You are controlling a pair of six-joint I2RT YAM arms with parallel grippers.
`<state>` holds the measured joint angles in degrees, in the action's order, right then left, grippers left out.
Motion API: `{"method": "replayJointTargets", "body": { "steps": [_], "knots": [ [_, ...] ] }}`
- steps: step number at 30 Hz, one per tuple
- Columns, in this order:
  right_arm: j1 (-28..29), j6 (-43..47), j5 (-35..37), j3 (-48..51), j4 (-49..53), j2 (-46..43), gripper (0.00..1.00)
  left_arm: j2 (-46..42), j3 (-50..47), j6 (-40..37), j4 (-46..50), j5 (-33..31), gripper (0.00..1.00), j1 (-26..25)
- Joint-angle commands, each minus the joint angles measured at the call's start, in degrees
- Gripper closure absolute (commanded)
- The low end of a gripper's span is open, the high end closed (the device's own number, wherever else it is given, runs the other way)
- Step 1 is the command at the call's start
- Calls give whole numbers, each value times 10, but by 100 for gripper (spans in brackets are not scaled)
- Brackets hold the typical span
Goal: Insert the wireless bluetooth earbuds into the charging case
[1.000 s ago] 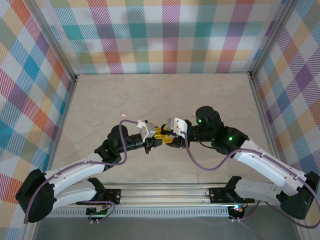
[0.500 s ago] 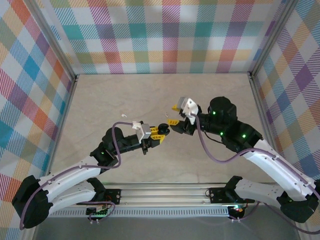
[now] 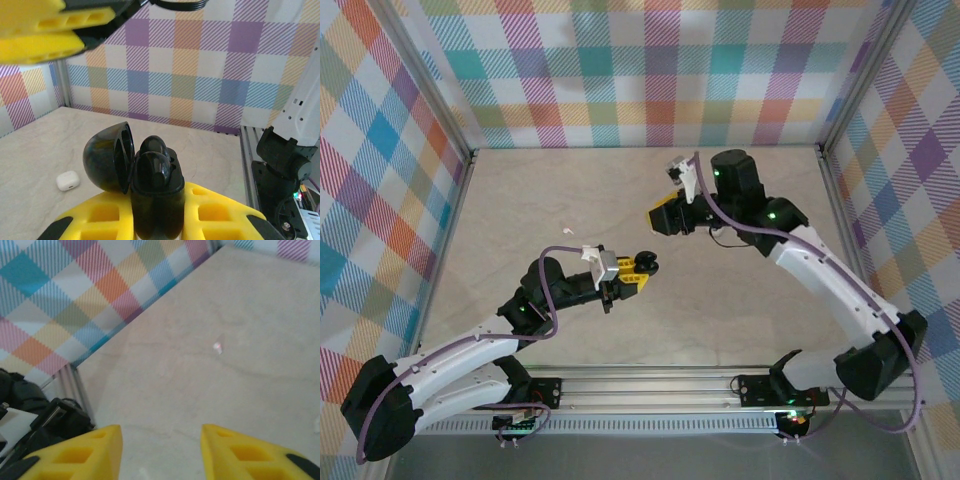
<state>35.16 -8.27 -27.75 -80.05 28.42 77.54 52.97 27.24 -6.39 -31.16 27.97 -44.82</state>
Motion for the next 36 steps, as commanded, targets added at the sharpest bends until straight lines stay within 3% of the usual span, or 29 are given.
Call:
{"method": "replayJointTargets", "body": {
  "steps": [1,4,11,28,36],
  "knots": [
    [-7,-55,-109,-21,25,23,58,-2,23,3,4,10,100,-2],
    [-7,-79,-167,-22,24,50,55,8,26,1,-7,3,100,-2],
    [-7,-117,-246,-17,21,77,60,44,40,-2,-29,-1,100,-1],
    [-7,-89,-235,38,40,11,61,94,68,-1,-38,-28,100,11],
    [-7,-70,-191,64,41,-45,59,84,51,26,-47,-51,100,17]
  ]
}}
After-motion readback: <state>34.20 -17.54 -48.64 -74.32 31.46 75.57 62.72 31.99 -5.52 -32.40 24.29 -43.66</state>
